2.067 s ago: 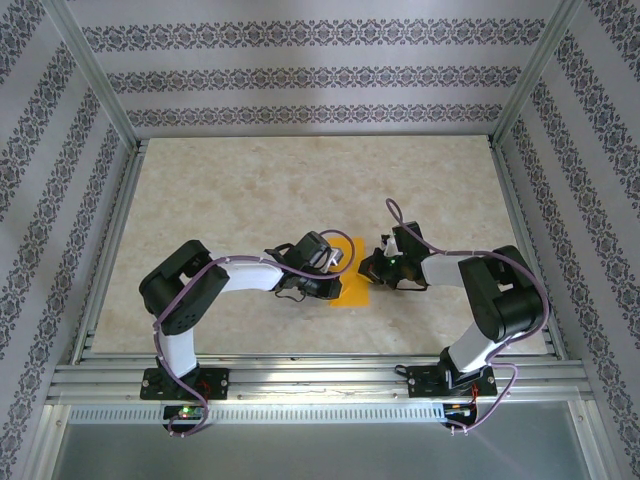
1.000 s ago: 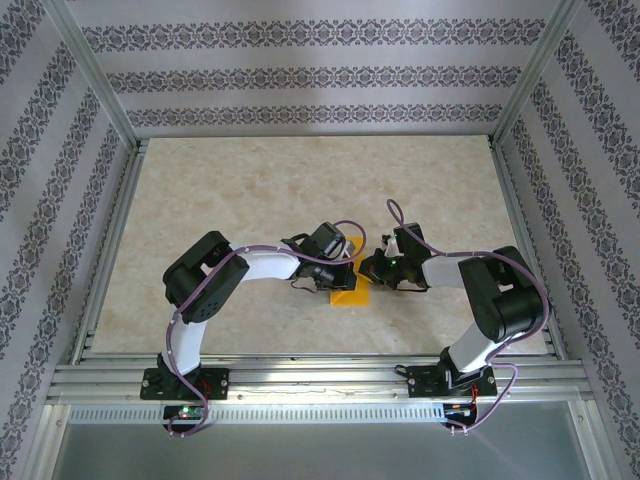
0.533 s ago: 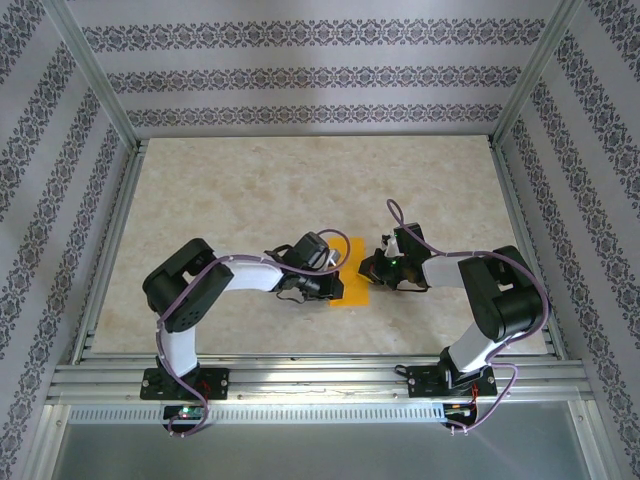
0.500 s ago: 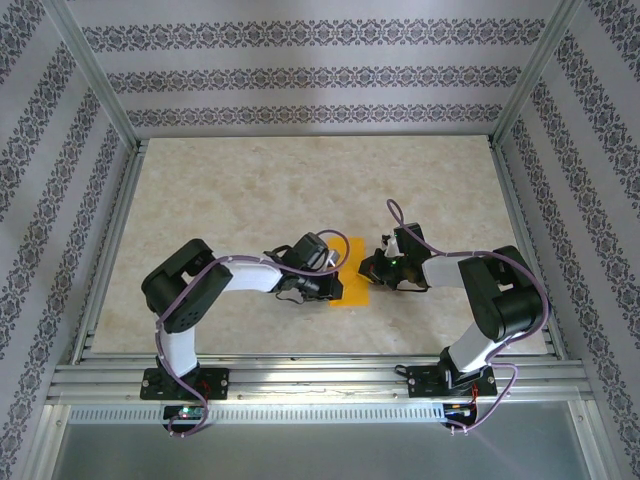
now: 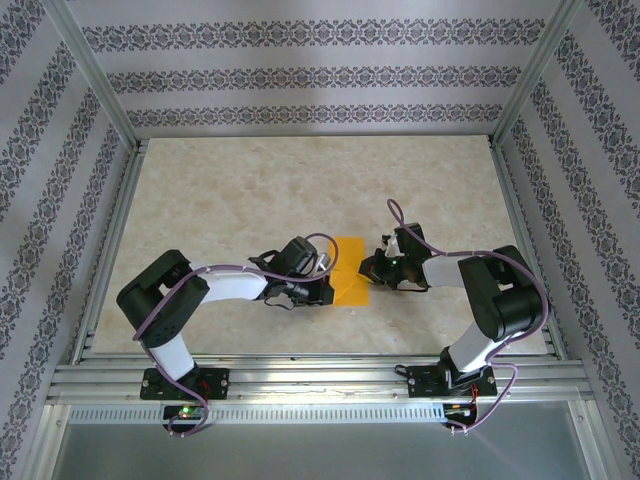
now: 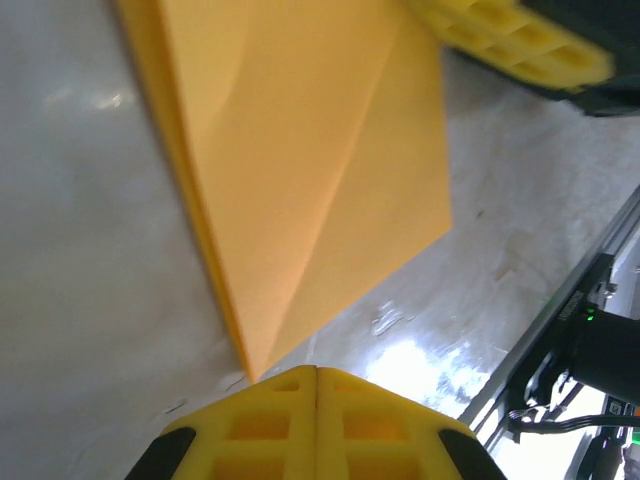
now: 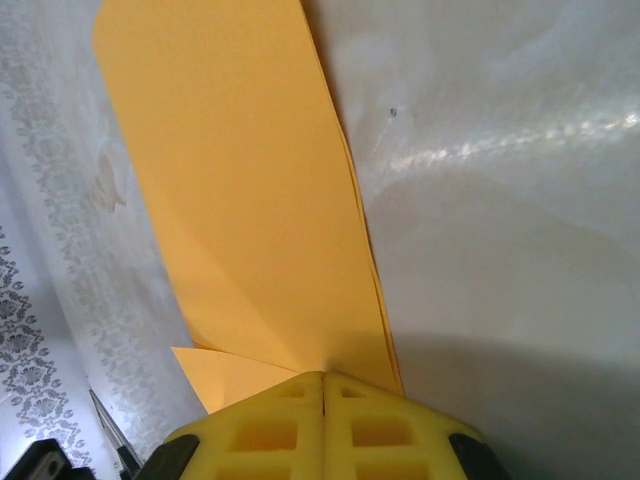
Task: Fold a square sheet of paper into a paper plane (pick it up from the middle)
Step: Fold the triangle a second time at the center of the table.
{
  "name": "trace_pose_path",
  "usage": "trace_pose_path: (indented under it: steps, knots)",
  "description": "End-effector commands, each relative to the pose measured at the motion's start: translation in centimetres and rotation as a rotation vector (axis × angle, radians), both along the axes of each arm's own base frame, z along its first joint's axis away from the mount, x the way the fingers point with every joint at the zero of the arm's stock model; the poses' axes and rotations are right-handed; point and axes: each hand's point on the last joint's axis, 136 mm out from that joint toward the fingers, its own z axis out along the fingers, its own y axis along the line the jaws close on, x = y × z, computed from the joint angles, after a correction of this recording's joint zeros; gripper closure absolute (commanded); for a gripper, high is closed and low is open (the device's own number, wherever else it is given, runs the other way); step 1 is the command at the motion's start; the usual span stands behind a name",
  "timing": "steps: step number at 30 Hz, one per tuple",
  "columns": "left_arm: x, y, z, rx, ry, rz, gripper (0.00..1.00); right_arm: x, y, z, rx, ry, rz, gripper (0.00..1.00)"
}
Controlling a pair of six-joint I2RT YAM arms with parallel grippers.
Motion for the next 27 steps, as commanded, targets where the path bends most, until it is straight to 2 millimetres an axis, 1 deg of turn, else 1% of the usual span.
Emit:
trace_pose_path:
  steps: [1,3,5,8,11,15,17,20,23,25,27]
  knots:
    - [1.4,-1.0,1.6,-0.030,-0.067,-0.030,0.99,-1.8,-1.9,-2.9,-0.094,0.099,-0.033,1.00]
    - [1.8,-1.3,1.1,-0.021,-0.068,-0.040,0.99,-1.8,-1.9,-2.8,-0.090,0.100,-0.032,1.00]
    - [2.1,-1.4,0.1,0.004,-0.056,-0.041,0.99,-1.8,-1.7,-2.8,-0.083,0.098,-0.027,1.00]
    - [2.2,-0.9,-1.6,0.058,-0.025,-0.031,0.99,-1.7,-1.5,-2.5,-0.071,0.087,-0.020,1.00]
    - [1.6,-0.4,-2.9,0.083,0.002,-0.031,1.00,-1.0,-1.0,-1.1,-0.058,0.035,0.008,0.98]
    - [0.4,0.8,-4.7,0.124,0.038,-0.040,1.00,0.0,-0.3,1.2,-0.033,-0.035,0.042,0.95]
    - [0.0,1.3,-5.2,0.141,0.046,-0.039,1.00,0.1,0.3,2.3,-0.017,-0.061,0.052,0.95]
    - [0.0,1.6,-5.2,0.153,0.039,-0.039,1.00,-0.4,1.7,3.6,0.007,-0.095,0.098,0.95]
    - [0.2,1.4,-5.0,0.144,0.036,-0.033,1.00,-1.7,3.1,3.6,0.015,-0.080,0.135,0.95]
    - [0.3,1.3,-4.9,0.139,0.032,-0.031,1.00,-2.6,3.6,2.8,0.009,-0.059,0.151,0.95]
    - [0.3,1.2,-4.8,0.135,0.031,-0.031,1.00,-3.4,3.8,1.8,-0.006,-0.033,0.163,0.95]
